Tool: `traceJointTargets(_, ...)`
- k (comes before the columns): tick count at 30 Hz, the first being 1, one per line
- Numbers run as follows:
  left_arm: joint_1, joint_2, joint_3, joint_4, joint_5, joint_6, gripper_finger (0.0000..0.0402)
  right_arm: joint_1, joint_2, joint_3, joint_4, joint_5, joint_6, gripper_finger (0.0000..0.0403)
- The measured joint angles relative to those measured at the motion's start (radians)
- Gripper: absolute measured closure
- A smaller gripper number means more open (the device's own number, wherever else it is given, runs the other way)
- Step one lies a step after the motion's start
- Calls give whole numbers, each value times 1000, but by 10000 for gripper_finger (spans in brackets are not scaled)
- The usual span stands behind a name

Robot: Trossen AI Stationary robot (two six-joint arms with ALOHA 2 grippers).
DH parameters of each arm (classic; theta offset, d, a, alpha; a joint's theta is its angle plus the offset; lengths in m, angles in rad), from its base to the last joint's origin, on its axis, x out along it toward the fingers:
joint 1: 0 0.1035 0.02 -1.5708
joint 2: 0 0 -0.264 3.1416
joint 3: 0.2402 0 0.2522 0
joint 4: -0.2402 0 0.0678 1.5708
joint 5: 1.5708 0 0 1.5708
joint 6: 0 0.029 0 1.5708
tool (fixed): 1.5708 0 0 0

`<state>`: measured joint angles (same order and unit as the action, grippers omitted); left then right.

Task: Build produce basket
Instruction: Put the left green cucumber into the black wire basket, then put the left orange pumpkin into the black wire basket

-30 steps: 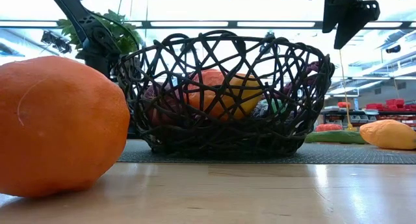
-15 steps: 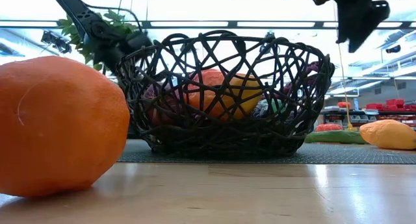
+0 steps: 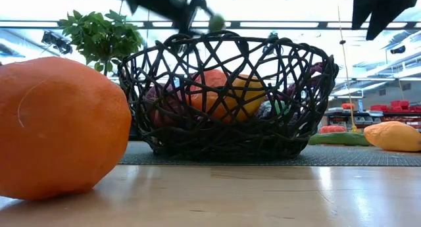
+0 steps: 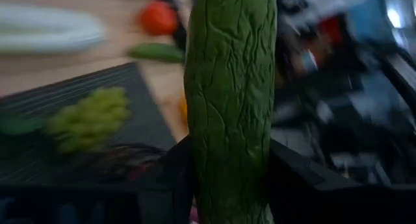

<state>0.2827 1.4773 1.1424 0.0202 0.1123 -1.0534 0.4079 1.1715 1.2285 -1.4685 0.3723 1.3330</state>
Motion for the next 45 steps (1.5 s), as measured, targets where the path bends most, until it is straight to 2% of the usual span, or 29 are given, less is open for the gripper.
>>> traceJointTargets(3, -71, 0, 97, -72, -2, 116, 246, 23, -27, 0, 4, 1, 3, 94)
traceJointTargets(8, -184, 0, 208, -320, -2, 184, 247, 62, -50, 0, 24, 1, 11, 94)
traceJointTargets(13, -280, 0, 218, -511, -27, 263, 244, 90, -46, 0, 85, 1, 4, 94)
traceJointTargets(17, -319, 14, 217, -623, -84, 276, 236, 108, -32, 0, 167, 2, -5, 94)
traceJointTargets(28, -312, 22, 218, -607, -94, 275, 236, 122, -3, 0, 272, -3, -16, 94)
traceJointTargets(41, -315, 22, 218, -603, -93, 227, 208, 122, -4, 0, 307, -10, -3, 94)
traceJointTargets(45, -315, 22, 217, -651, -93, 245, 201, 122, -4, 0, 307, -8, 0, 94)
